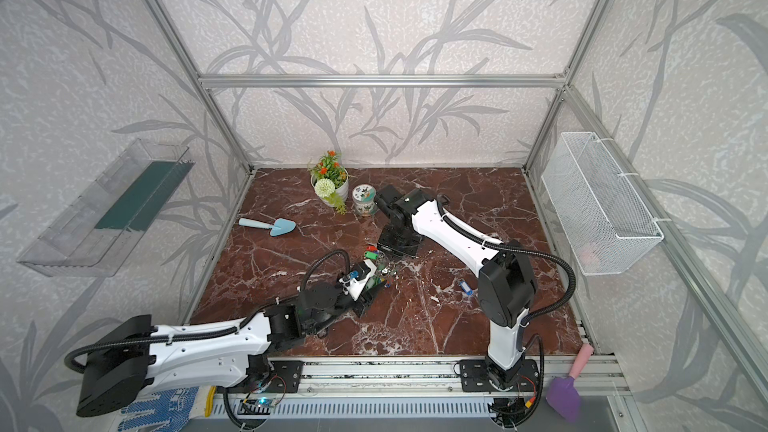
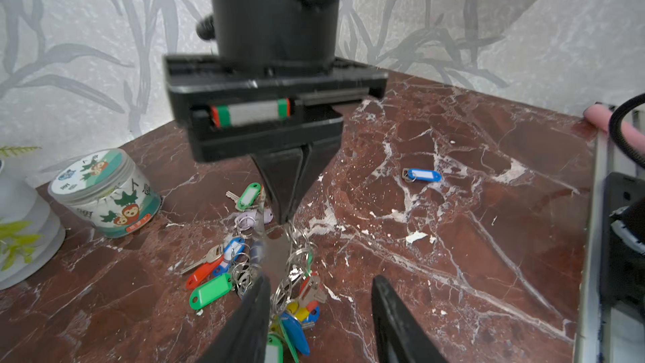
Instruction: Put the keys on the keyring
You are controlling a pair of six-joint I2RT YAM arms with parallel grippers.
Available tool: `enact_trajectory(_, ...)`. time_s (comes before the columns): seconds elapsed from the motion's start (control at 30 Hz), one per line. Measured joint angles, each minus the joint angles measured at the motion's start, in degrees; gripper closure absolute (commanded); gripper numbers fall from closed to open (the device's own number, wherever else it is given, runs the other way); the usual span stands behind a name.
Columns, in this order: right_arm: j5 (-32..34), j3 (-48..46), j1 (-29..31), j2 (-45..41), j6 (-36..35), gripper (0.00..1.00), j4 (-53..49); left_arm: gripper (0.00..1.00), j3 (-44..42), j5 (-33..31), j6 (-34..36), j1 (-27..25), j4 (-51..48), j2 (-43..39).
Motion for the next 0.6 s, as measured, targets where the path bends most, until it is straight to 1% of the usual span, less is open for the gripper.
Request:
enact_trajectory(0.07, -0.68, 0.0, -0.07, 0.0, 0.48, 1.0, 0.0, 0.57, -1.7, -0.87, 1.53, -0.07, 4.02, 3.74)
enact_trajectory(0.23, -1.81, 0.0, -0.24, 0.0, 1.27, 1.0, 0.04, 0.61, -2.05, -2.64, 2.91, -0.42, 11.98, 11.45)
enact_trajectory(0.43, -2.54, -0.35, -0.24, -0.02, 1.73, 1.0, 0.39, 0.64, -2.6, -5.7, 3.26, -0.81, 21.16, 14.6)
enact_trajectory(0.6, -3.21, -1.11, -0.24, -0.02, 1.88, 1.0, 0.85, 0.7, -2.6, -7.17, 4.11, -0.98, 25.68, 17.55)
